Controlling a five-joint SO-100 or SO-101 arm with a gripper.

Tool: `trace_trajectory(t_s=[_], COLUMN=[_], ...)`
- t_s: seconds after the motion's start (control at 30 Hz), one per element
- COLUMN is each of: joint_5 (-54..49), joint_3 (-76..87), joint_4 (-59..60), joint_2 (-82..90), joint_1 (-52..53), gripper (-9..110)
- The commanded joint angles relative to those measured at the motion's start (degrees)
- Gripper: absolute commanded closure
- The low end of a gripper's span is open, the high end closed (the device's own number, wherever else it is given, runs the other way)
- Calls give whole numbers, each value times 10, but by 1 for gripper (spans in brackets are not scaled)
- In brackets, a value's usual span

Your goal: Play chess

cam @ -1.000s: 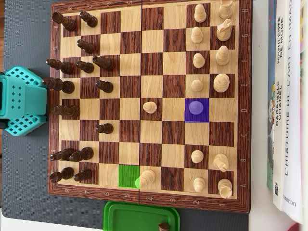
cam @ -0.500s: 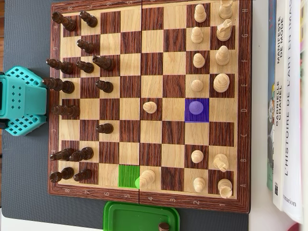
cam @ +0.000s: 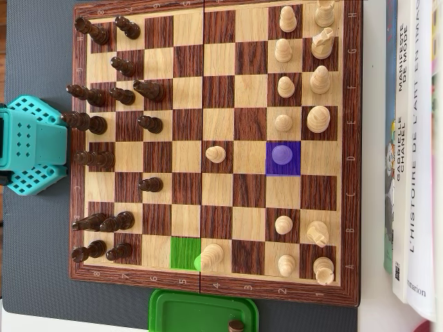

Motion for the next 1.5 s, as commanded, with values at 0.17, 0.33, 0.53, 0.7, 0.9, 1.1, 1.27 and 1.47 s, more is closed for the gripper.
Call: trace_trajectory(t_s=[0.17, 0.33, 0.53, 0.7, 0.9, 1.1, 1.27, 1.47], joint_5=[-6, -8, -8, -9, -9, -9, -9, -9], joint_3=[11, 11, 11, 11, 9, -28, -67, -83], joint_4=[0, 2, 2, 6, 108, 241, 416, 577], joint_2=[-5, -5, -6, -7, -5, -5, -6, -6], joint_1=[1, 4, 4, 4, 4, 4, 3, -1], gripper=[83, 83, 83, 83, 83, 83, 83, 83])
